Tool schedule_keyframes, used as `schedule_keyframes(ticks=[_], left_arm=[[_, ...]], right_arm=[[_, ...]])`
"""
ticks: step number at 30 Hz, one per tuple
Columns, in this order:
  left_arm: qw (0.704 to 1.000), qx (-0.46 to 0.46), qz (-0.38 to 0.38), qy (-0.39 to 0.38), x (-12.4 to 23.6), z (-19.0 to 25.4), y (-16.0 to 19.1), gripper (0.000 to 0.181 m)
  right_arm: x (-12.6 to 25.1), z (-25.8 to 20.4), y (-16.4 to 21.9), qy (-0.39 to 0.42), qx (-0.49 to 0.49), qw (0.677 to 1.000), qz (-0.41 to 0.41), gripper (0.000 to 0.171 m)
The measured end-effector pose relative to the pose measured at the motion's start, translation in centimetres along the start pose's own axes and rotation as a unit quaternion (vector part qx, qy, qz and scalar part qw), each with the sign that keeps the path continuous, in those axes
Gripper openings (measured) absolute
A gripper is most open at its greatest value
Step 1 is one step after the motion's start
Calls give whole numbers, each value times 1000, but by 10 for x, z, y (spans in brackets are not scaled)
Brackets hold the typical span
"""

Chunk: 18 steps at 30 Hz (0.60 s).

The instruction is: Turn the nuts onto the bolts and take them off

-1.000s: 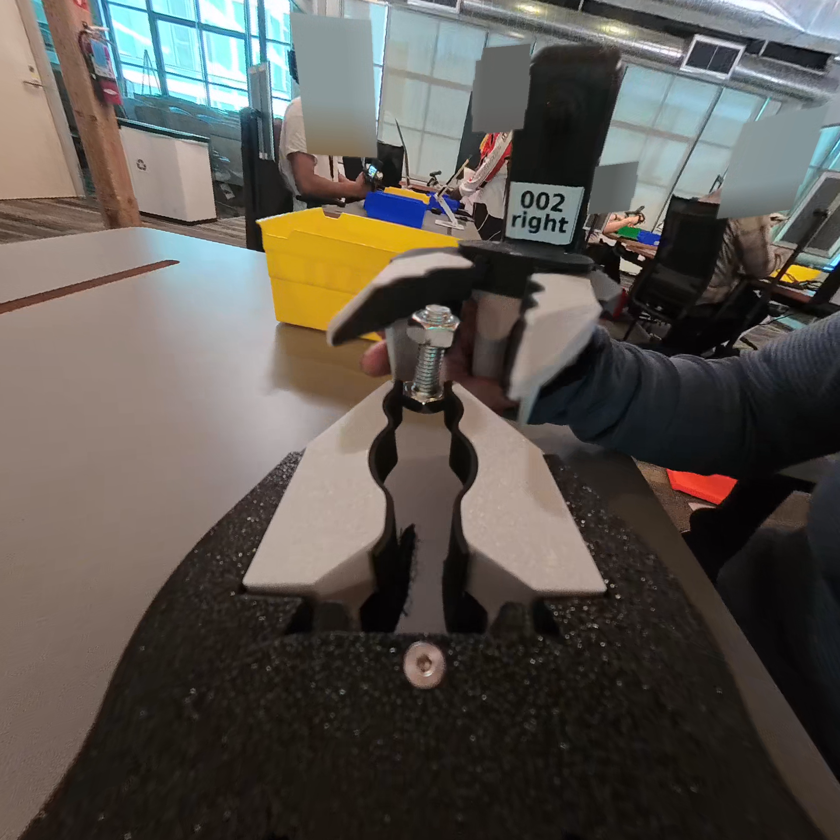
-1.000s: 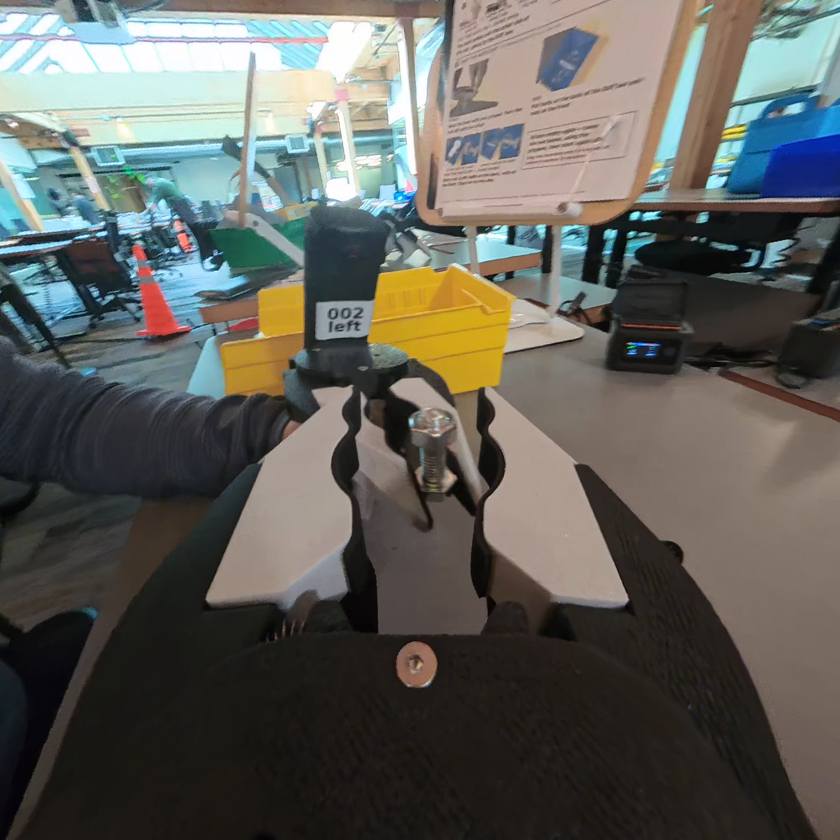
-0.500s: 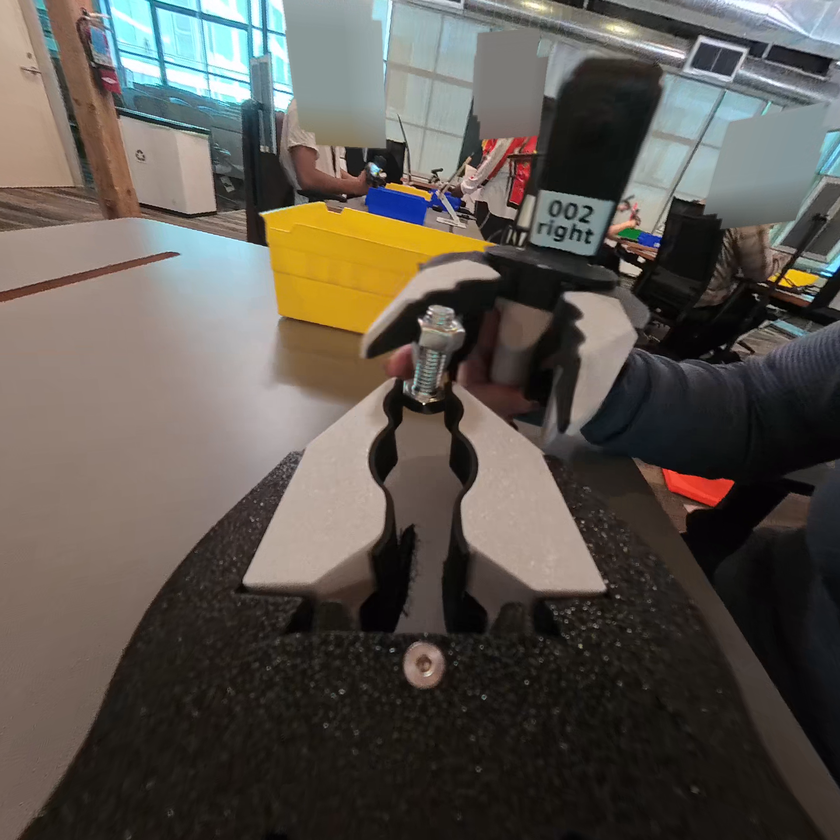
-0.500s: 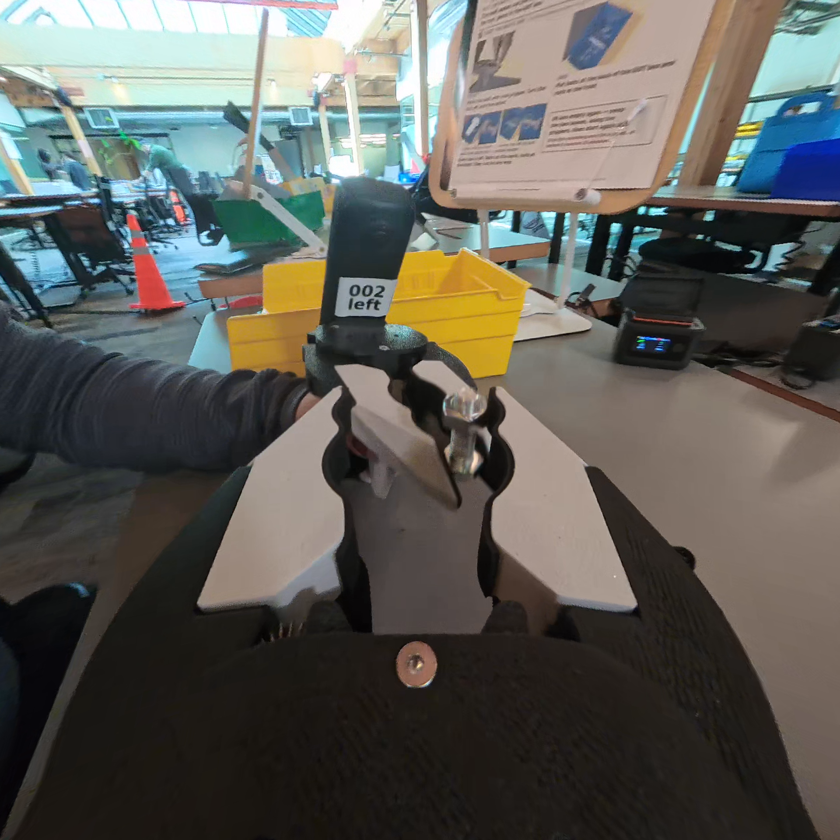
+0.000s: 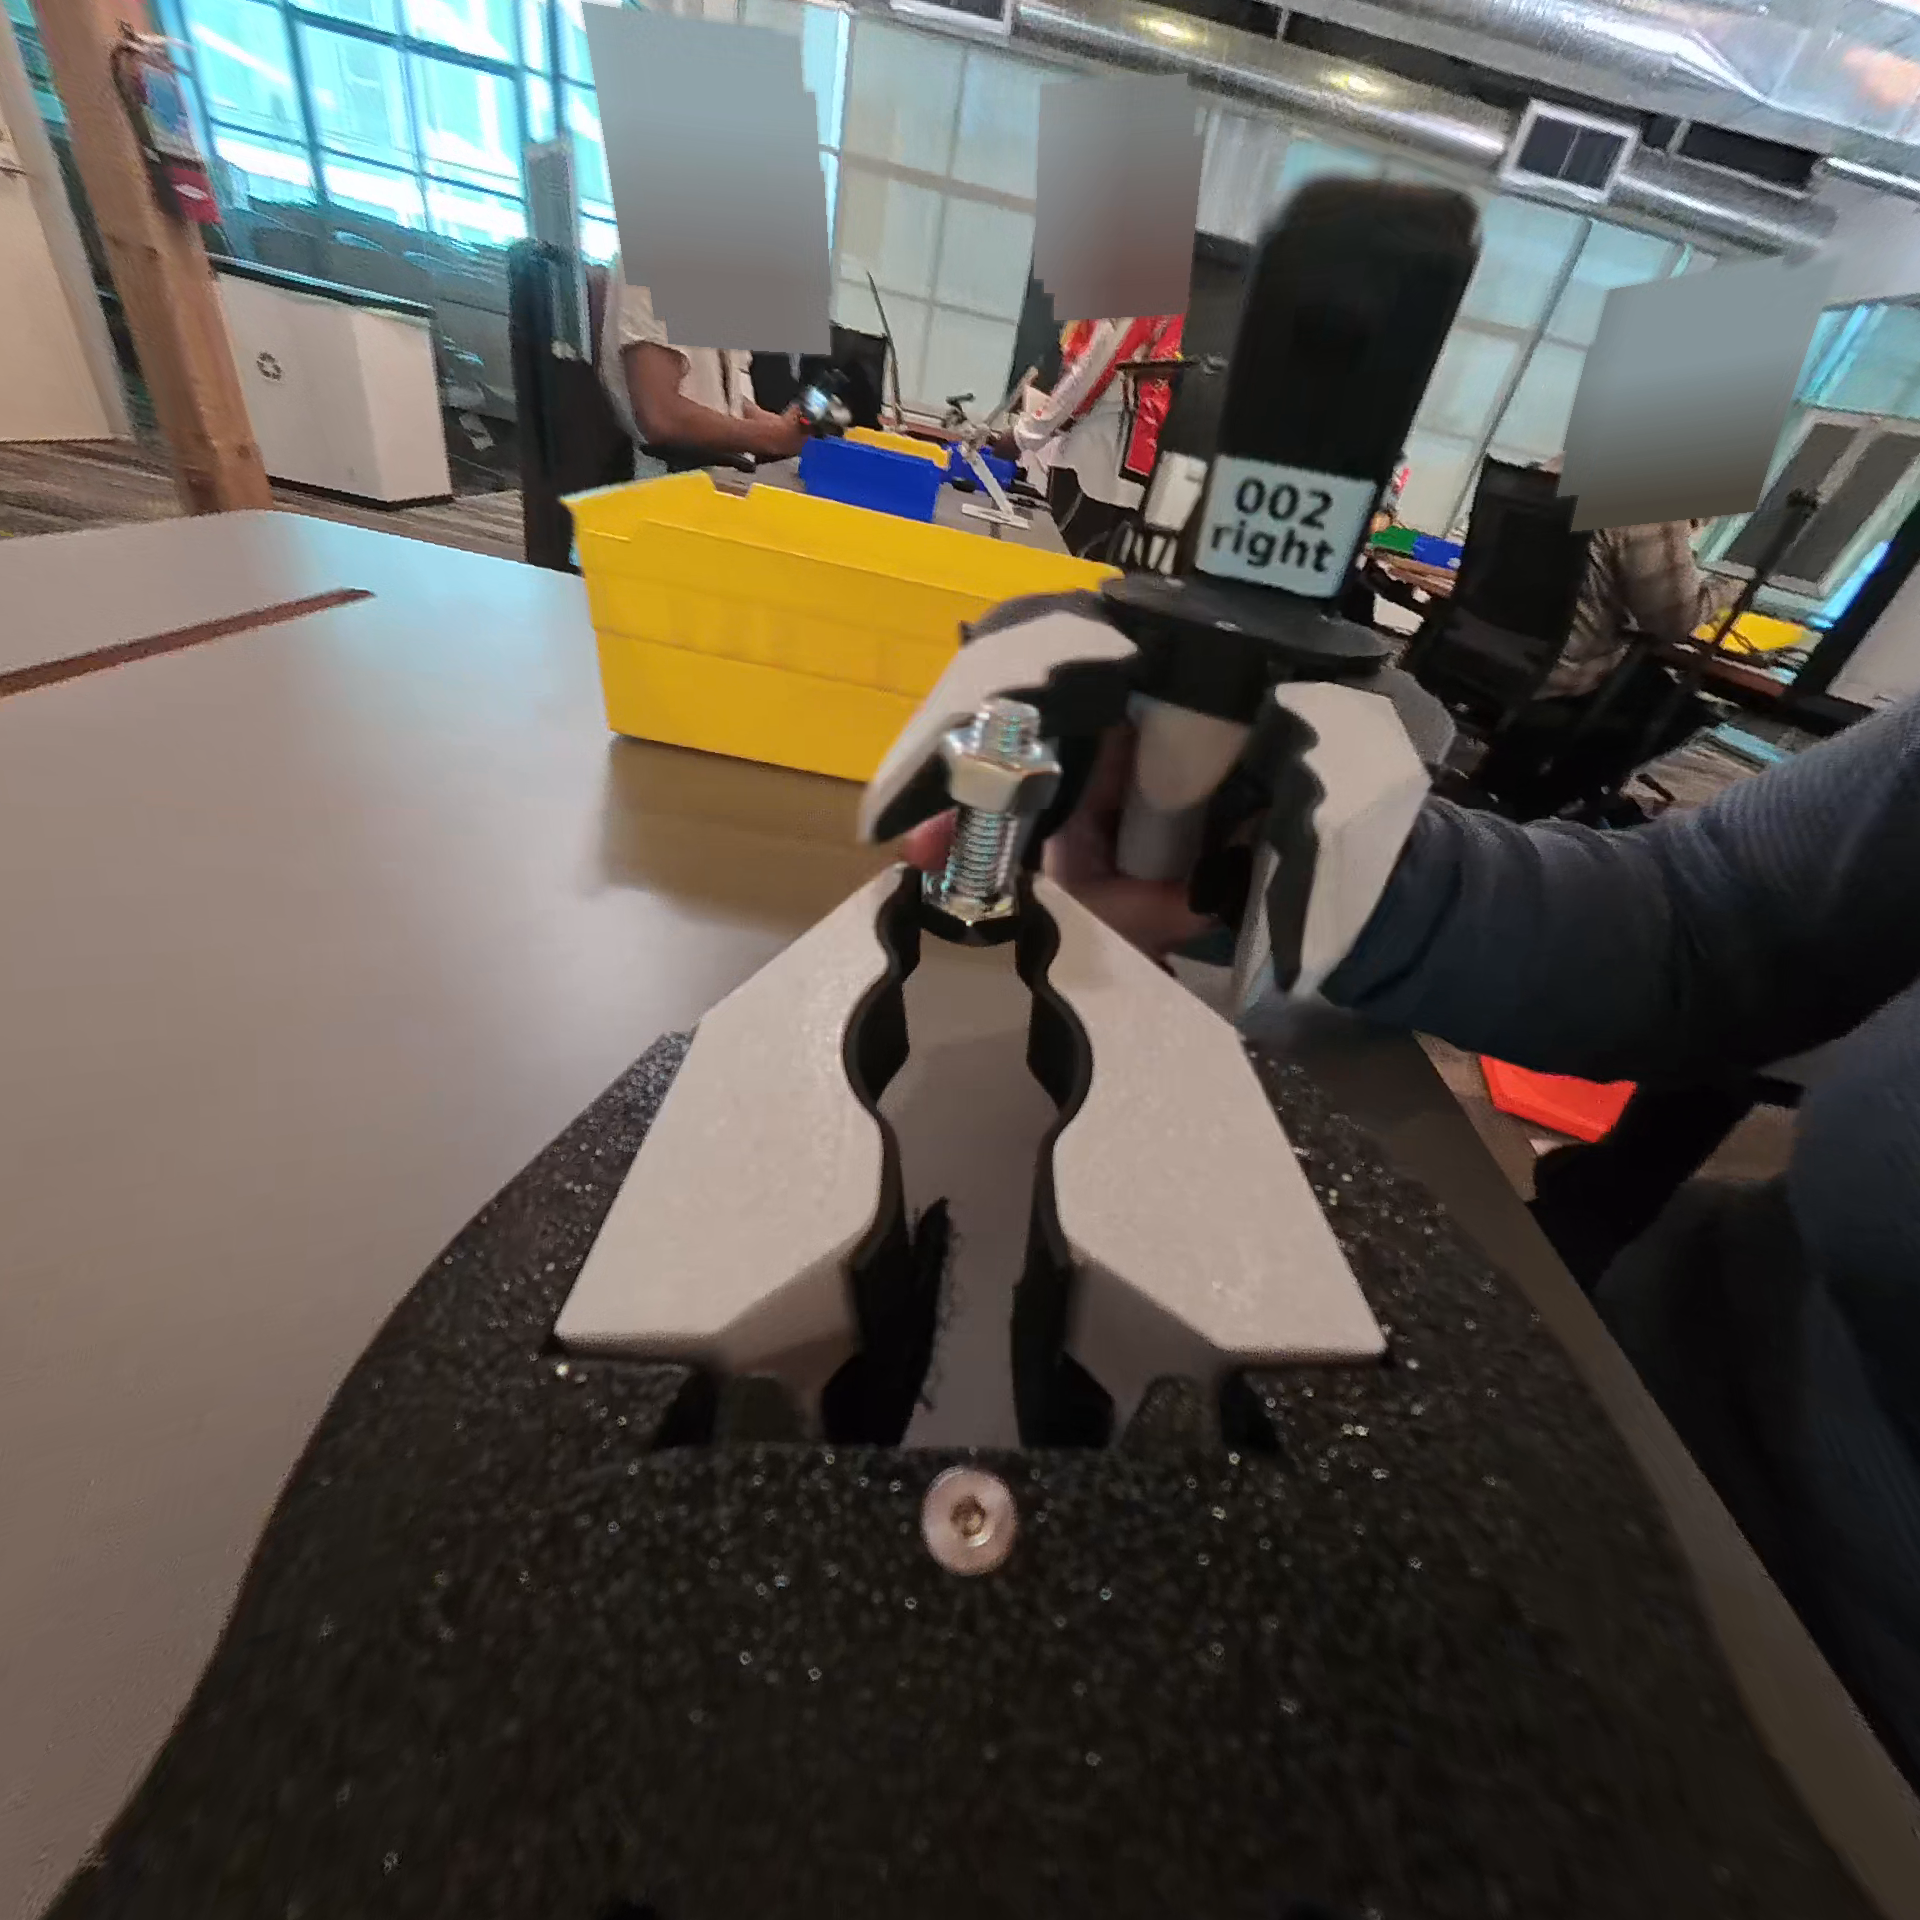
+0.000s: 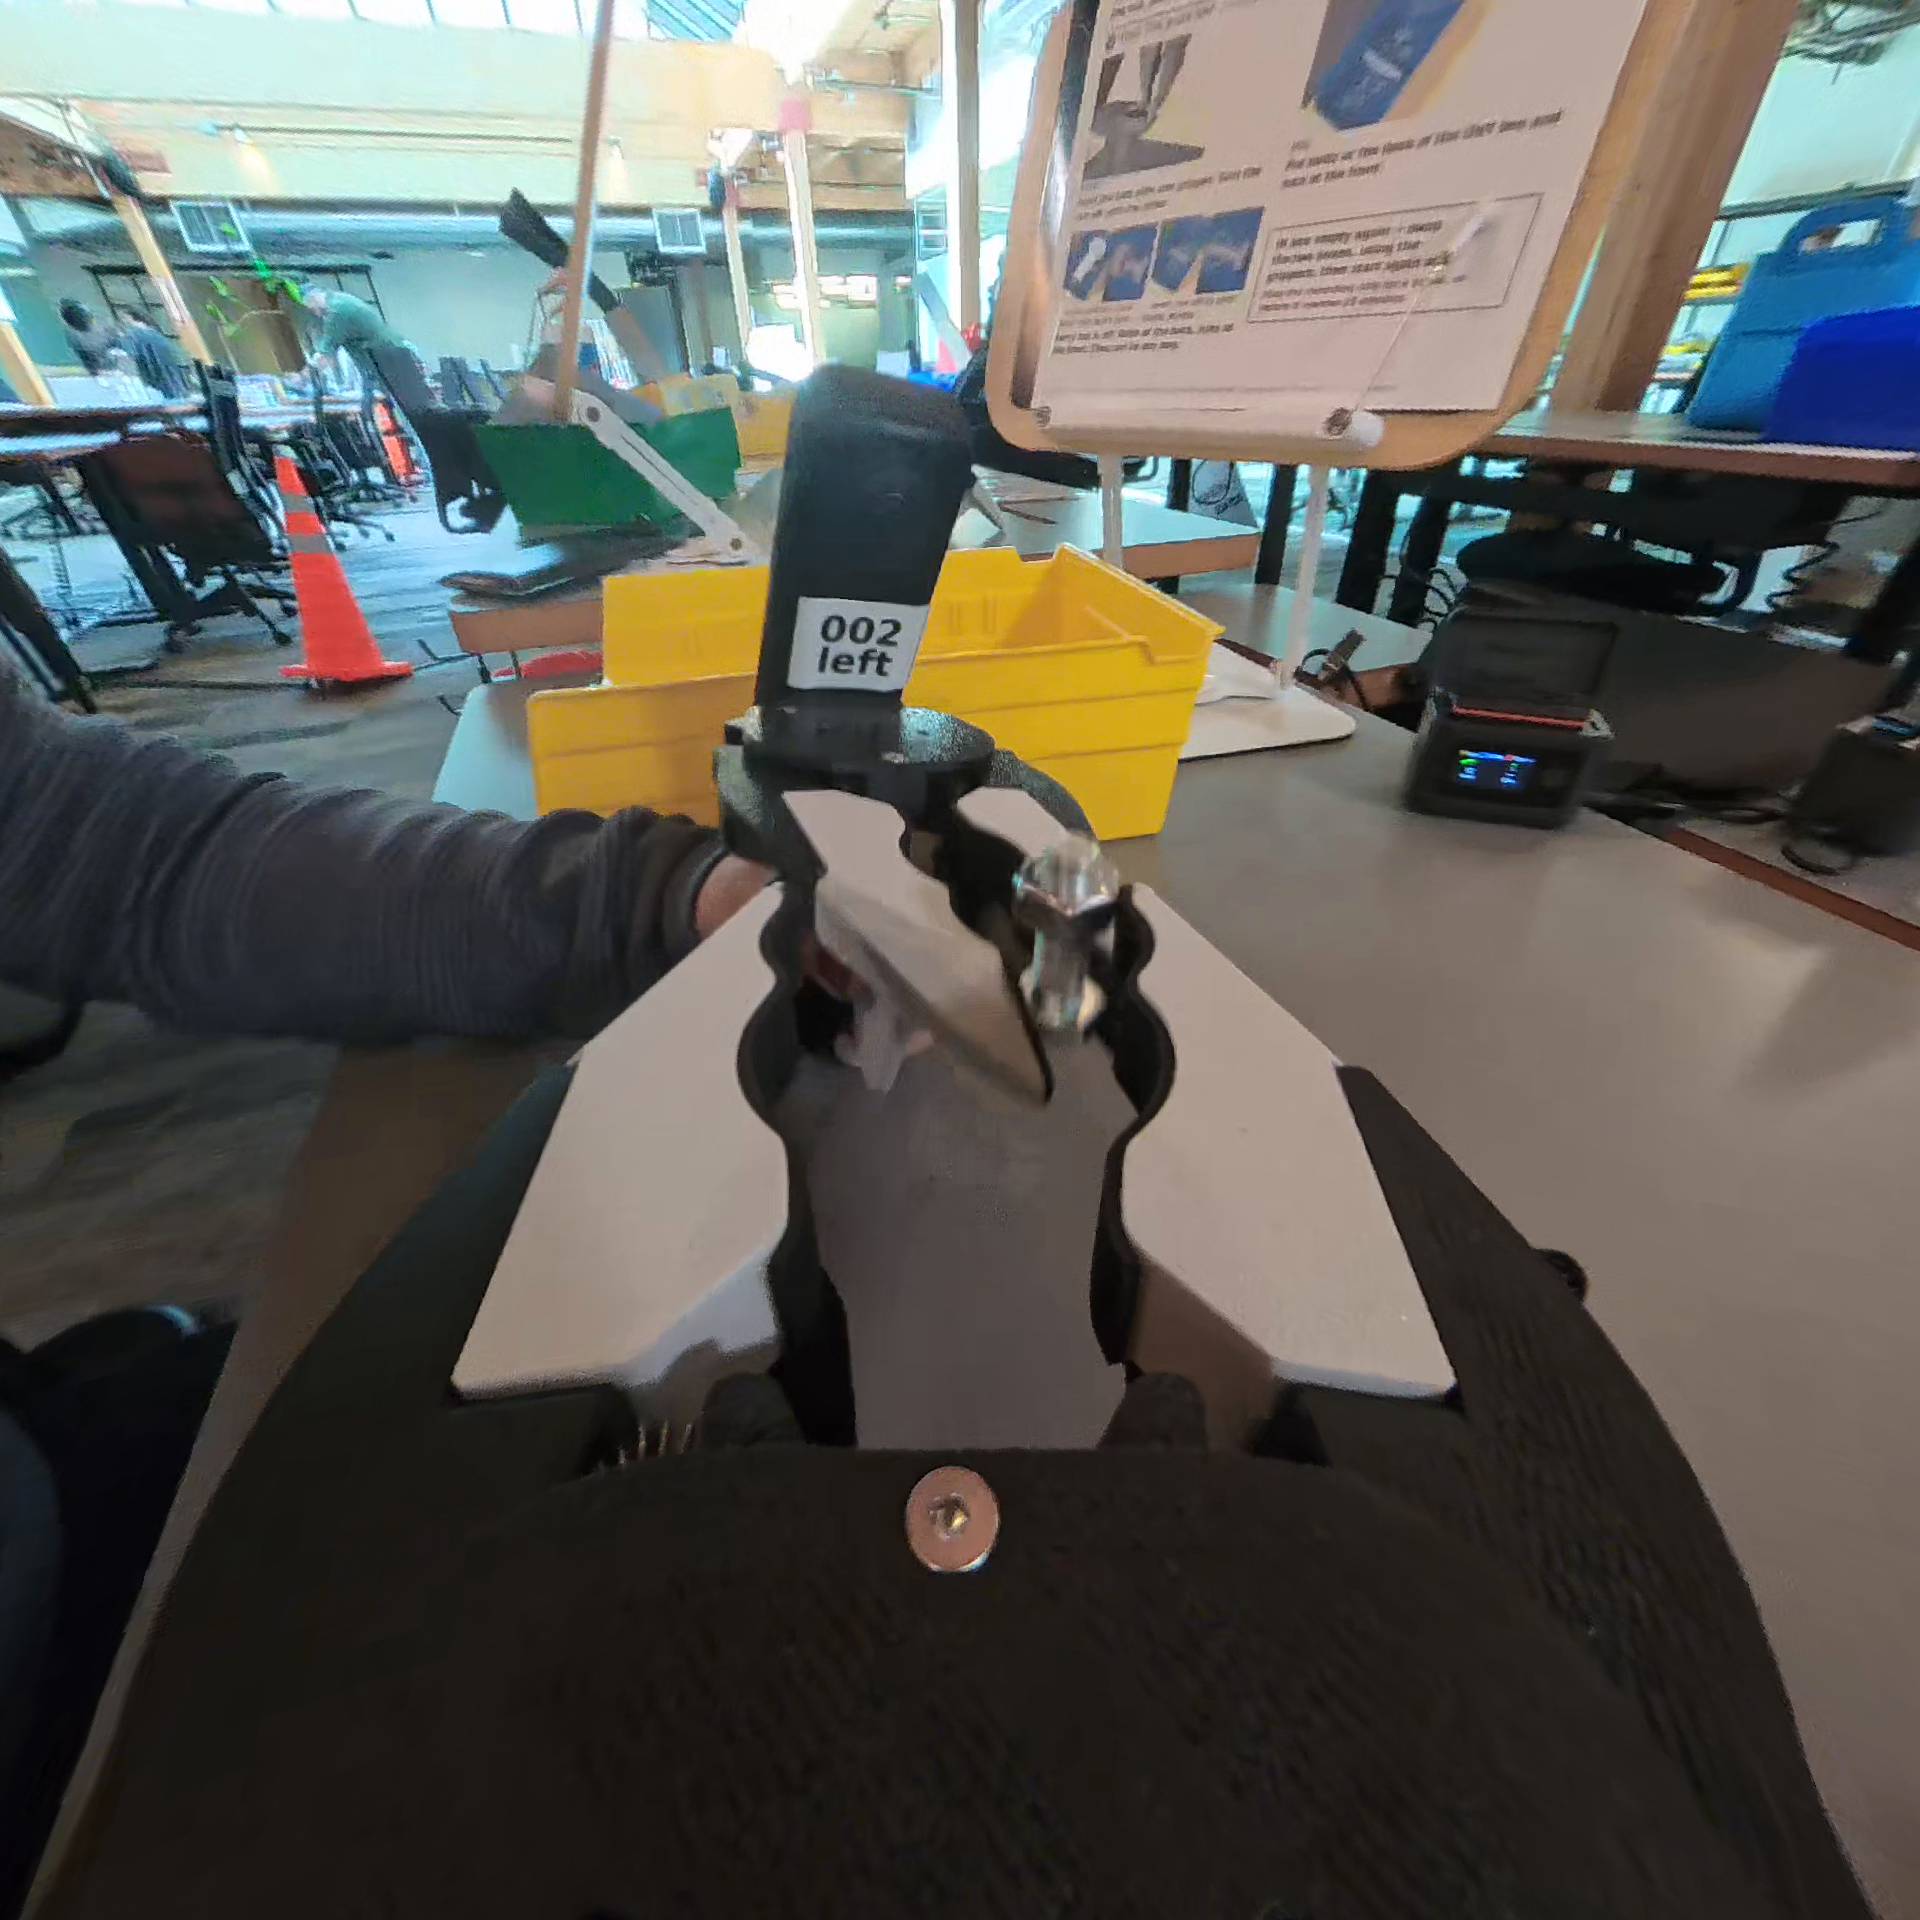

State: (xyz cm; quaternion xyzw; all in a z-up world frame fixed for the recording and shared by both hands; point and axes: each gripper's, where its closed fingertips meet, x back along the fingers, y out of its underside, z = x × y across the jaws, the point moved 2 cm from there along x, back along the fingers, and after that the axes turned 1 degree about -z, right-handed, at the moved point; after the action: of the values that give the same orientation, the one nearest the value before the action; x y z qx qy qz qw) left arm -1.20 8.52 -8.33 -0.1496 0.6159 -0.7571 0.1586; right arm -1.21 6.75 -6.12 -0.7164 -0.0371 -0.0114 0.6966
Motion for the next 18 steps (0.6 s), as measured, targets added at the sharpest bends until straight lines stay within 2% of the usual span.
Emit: schedule_keyframes(ticks=[3, 5, 8, 10, 12, 13, 14, 18], left_arm=[[1000, 15, 16, 3, 2, -2, -5, 16], [1000, 4, -3, 11, -4, 4, 1, 16], [999, -8, -22, 22, -11, 12, 8, 16], [1000, -6, -18, 13, -7, 7, 6, 16], [1000, -2, -4, 0, 1, -1, 1, 16], [1000, 2, 5, -6, 4, -5, -2, 16], [1000, 7, 12, -12, 6, -8, -5, 16], [1000, -5, -5, 9, 1, 1, -1, 16]], right_arm=[[19, 6, -5, -3, -36, 999, 30, 46], [18, 15, -10, 17, -37, 998, 52, 52], [1, 8, -9, 0, -27, 999, 41, 57], [-6, -2, -2, -23, -21, 999, 16, 57], [2, 0, -3, 4, -13, 1000, 27, 60], [9, 2, -4, 12, -16, 999, 38, 56], [16, 2, -5, 11, -23, 999, 47, 43], [12, 15, -9, 46, -17, 997, 59, 55]])
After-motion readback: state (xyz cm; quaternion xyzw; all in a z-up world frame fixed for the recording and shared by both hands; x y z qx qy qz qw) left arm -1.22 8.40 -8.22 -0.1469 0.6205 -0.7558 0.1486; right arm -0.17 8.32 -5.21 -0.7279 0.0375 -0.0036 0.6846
